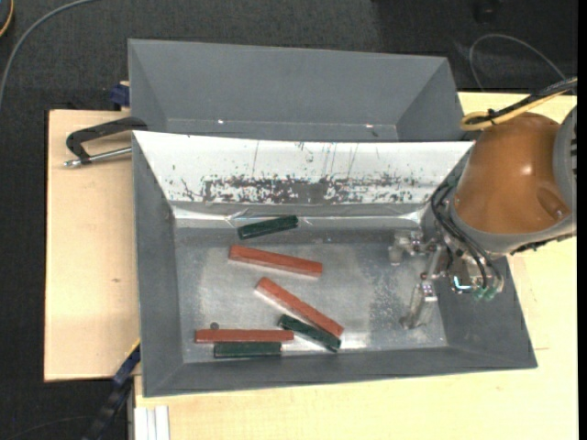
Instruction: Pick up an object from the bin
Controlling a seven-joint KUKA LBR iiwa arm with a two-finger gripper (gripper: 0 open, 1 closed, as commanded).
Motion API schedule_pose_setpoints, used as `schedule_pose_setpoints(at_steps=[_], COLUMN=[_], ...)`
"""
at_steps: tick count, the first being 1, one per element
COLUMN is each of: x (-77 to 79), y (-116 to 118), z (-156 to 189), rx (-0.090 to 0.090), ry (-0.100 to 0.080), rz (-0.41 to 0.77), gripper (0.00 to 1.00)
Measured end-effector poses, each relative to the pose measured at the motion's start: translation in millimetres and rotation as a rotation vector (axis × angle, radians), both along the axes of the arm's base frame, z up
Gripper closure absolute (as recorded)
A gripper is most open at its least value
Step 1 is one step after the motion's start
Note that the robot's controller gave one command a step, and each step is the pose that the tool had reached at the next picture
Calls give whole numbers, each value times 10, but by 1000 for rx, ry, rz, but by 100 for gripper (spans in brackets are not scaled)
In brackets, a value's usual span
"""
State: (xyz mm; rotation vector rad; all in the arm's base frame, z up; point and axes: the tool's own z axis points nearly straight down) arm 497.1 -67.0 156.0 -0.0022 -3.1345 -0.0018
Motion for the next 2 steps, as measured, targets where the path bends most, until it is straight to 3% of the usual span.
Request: schedule_pose_setpoints(at_steps=[1, 2], x=[1063, 736], y=[739, 1569], z=[-852, -531], rx=[1, 5], ry=[-12, -9], rz=[63, 90], gripper=[0, 0])
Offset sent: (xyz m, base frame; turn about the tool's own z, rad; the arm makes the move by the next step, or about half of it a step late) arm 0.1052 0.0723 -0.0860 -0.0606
